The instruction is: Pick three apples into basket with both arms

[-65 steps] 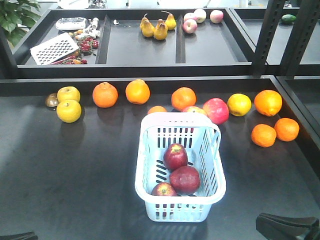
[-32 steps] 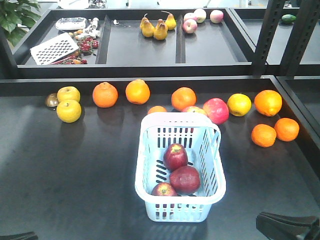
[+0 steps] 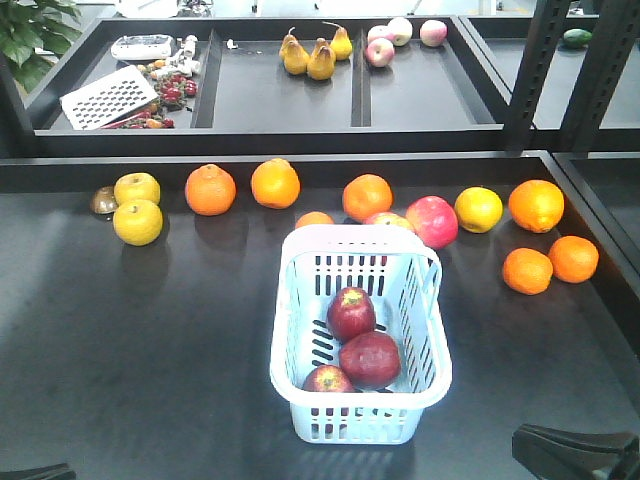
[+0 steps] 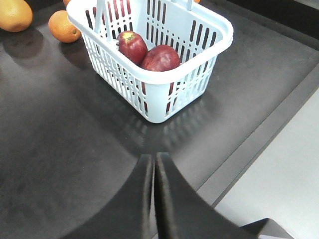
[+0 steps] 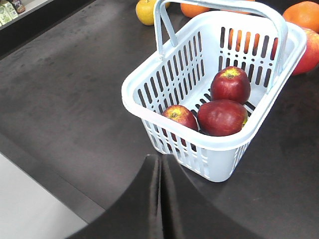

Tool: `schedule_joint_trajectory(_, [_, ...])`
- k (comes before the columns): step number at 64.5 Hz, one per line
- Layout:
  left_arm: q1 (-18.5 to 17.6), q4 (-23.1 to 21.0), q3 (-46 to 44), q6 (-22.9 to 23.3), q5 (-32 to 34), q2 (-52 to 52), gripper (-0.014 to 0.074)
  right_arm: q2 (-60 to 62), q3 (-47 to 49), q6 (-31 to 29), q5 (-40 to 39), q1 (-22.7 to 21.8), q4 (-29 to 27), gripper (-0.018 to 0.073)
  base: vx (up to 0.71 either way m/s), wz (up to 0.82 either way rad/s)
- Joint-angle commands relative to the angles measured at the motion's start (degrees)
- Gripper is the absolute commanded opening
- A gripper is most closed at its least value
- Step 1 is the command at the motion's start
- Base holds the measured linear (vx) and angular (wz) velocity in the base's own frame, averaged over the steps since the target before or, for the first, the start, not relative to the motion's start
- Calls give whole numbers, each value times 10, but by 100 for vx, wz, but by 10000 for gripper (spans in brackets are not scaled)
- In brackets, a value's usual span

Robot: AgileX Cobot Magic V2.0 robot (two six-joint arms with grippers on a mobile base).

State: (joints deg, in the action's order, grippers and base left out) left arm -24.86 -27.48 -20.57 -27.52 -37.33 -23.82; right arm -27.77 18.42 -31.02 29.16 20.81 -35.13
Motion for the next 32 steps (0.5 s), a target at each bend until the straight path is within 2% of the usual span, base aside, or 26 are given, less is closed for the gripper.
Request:
schedule_joint_trajectory(1, [-1, -13, -14, 51, 37, -4, -6, -1, 16, -5, -28, -2, -9, -4, 0, 0])
schedule_joint_trajectory(6, [-1, 24, -8, 126, 51, -4, -6, -1, 16, -5, -28, -2, -9, -4, 0, 0])
schedule_joint_trajectory(16, [-1, 165, 43, 292, 130, -3, -6, -1, 16, -5, -28, -2, -9, -4, 0, 0])
schedule_joint_trajectory(20, [-1, 194, 74, 346, 165, -3, -6, -1, 16, -5, -28, -2, -9, -4, 0, 0])
schedule_joint_trajectory(32, [-1, 197, 159, 353, 260, -3, -6, -1, 16, -5, -28, -2, -9, -4, 0, 0])
